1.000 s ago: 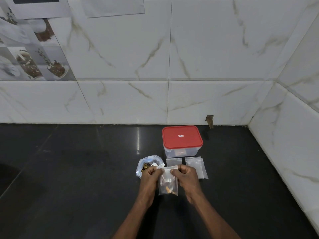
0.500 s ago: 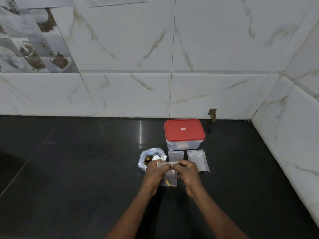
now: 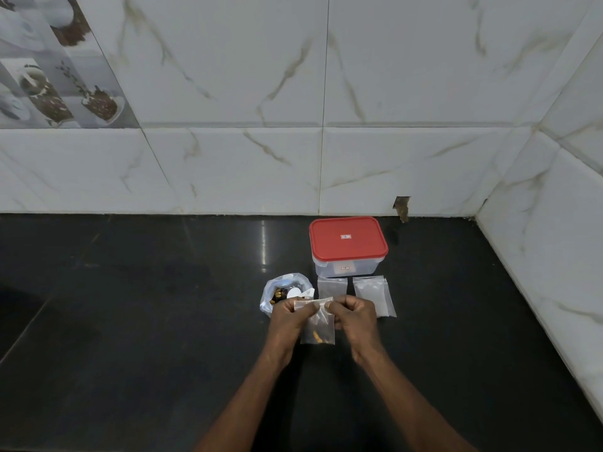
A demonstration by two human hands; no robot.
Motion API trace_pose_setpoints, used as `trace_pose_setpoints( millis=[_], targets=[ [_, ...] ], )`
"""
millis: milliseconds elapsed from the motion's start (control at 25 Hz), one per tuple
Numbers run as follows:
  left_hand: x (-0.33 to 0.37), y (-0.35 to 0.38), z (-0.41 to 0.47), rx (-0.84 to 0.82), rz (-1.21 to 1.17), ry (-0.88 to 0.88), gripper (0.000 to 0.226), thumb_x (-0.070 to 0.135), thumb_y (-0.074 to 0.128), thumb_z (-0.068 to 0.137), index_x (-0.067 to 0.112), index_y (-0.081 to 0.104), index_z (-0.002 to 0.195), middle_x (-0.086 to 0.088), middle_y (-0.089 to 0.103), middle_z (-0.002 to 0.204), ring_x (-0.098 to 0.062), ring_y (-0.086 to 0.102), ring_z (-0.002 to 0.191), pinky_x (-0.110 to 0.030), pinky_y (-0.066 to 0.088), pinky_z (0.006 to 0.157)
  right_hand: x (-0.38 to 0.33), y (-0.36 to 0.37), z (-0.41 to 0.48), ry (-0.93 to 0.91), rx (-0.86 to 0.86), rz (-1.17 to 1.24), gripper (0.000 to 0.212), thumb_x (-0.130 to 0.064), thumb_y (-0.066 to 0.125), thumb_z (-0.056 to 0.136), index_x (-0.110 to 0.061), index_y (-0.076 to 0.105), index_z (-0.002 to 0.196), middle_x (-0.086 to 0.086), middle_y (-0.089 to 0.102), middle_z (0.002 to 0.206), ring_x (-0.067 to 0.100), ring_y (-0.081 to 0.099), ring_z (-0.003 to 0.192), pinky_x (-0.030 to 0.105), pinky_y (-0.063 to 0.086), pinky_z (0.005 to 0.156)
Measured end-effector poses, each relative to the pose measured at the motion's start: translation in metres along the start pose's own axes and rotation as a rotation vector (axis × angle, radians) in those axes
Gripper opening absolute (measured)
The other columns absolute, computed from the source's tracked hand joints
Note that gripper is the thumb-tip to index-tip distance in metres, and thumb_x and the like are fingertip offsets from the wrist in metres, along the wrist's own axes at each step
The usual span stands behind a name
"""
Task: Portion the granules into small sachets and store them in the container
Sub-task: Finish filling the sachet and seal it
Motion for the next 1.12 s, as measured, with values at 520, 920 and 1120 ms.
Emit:
trace_pose_setpoints(
  millis=[520,920,1120],
  targets=[
    [0.006,0.002,0.016,0.104,0.036,0.058,0.015,0.004,0.075,0.086,0.0,0.073,0.072,-0.01,0.069,0.069,-0.021,0.063,0.069,-0.041,0.056,0.077,0.017,-0.012,0.004,0.044,-0.094,-0.038,0.009,-0.009,0.065,0.092,-0.008,0.074,0.091,0.008,0.077,0.087,0.025,0.072,0.081,0.041,0.059,0.075],
    [-0.002,0.011,0.018,0.027,-0.148,-0.026,0.021,0.012,0.07,0.093,0.007,0.068,0.113,-0.017,0.078,0.099,-0.028,0.073,0.088,-0.04,0.059,0.083,0.022,-0.032,0.019,0.09,0.291,0.058,0.009,-0.001,0.066,0.09,-0.002,0.07,0.082,0.014,0.072,0.082,0.025,0.072,0.072,0.029,0.06,0.057],
    [-0.036,0.003,0.001,0.018,0.006,-0.128,0.009,0.003,0.066,0.094,-0.003,0.07,0.099,-0.019,0.074,0.085,-0.023,0.069,0.071,-0.032,0.058,0.066,0.024,-0.037,0.052,0.095,0.356,-0.082,0.025,0.0,0.064,0.092,-0.005,0.063,0.067,0.018,0.067,0.074,0.029,0.071,0.068,0.038,0.062,0.062]
  ],
)
Point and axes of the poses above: each hand's wrist, its own z-axis towards the middle knuckle, its own y-axis out of the palm, x = y × z, the point moved 2 cm from there along z, towards the middle knuckle
